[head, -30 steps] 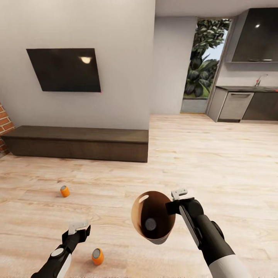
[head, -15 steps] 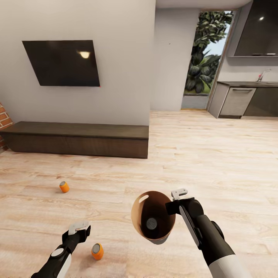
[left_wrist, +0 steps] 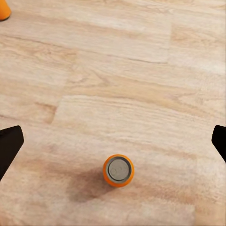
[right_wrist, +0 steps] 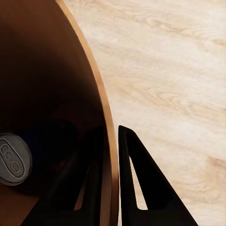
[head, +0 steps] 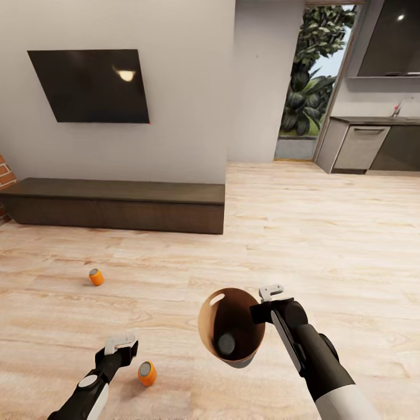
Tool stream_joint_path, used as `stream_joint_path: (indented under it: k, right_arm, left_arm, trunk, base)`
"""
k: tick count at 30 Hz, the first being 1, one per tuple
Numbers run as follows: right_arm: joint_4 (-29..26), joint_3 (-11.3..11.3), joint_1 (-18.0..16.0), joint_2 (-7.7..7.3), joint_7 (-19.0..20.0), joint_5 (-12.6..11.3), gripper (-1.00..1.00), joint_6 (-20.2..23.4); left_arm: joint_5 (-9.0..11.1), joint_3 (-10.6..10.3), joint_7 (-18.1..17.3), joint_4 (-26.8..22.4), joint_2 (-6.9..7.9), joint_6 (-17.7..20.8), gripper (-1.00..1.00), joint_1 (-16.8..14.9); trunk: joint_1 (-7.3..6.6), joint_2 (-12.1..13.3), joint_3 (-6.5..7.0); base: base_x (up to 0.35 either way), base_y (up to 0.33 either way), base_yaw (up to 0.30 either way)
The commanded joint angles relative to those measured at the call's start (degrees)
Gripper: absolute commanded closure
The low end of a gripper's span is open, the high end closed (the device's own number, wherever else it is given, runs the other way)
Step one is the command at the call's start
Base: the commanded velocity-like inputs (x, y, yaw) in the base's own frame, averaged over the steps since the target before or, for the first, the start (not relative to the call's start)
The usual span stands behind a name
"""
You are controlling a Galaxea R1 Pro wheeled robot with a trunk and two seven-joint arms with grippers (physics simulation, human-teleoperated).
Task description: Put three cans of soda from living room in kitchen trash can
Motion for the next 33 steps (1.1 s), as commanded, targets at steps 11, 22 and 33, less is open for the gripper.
stream_joint_path:
  k: [11,22,33]
  right_arm:
    - [0.0,0.0,0.0,0.01,0.2,-0.7,1.00,0.0]
    - [0.0,0.0,0.0,0.01,0.2,-0.7,1.00,0.0]
    - [0.0,0.0,0.0,0.01,0.2,-0.7,1.00,0.0]
  left_arm:
    - [0.0,0.0,0.0,0.0,0.00,0.0,-1.00,0.0]
    - [0.0,-0.1,0.0,-0.1,0.00,0.0,-1.00,0.0]
    - [0.0,-0.1,0.0,-0.3,0.00,0.0,-1.00,0.0]
  trunk:
    - [2.19,-4.0,-2.47]
    - [3.73,-6.8,-4.71]
    - [3.73,-6.8,-4.90]
  base:
    - [0.000,0.000,0.000]
    - [0.000,0.000,0.000]
    - [0.067,0.000,0.000]
